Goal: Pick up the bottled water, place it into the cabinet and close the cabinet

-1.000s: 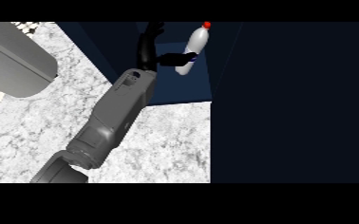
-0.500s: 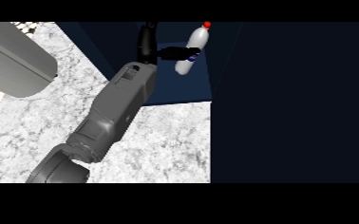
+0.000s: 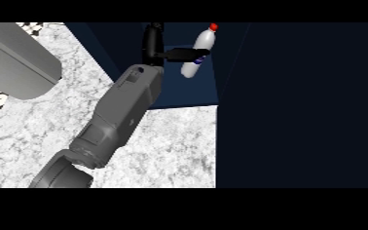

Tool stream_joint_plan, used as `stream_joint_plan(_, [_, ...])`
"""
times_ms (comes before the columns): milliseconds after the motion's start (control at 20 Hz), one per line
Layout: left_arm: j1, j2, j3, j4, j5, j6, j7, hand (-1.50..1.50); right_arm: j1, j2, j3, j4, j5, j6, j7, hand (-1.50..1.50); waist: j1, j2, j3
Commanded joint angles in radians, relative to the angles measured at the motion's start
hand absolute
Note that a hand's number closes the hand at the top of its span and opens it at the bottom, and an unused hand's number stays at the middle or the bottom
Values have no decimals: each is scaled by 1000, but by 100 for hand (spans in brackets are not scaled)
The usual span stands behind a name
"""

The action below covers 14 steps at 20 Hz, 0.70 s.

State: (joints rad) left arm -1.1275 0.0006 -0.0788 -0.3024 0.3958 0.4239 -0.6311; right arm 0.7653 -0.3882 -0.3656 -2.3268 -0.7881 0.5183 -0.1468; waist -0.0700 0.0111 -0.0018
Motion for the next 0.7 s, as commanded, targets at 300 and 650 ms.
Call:
stream_joint_plan(300, [123,-1,-188,-210,175,4,44,-150,36,31,-7,-202,-6,-82,91,-150,19,-17,0])
stream_joint_plan(650, [415,-1,-421,-530,255,47,24,-150,-2,33,-8,-150,-2,-95,104,-150,56,-20,0])
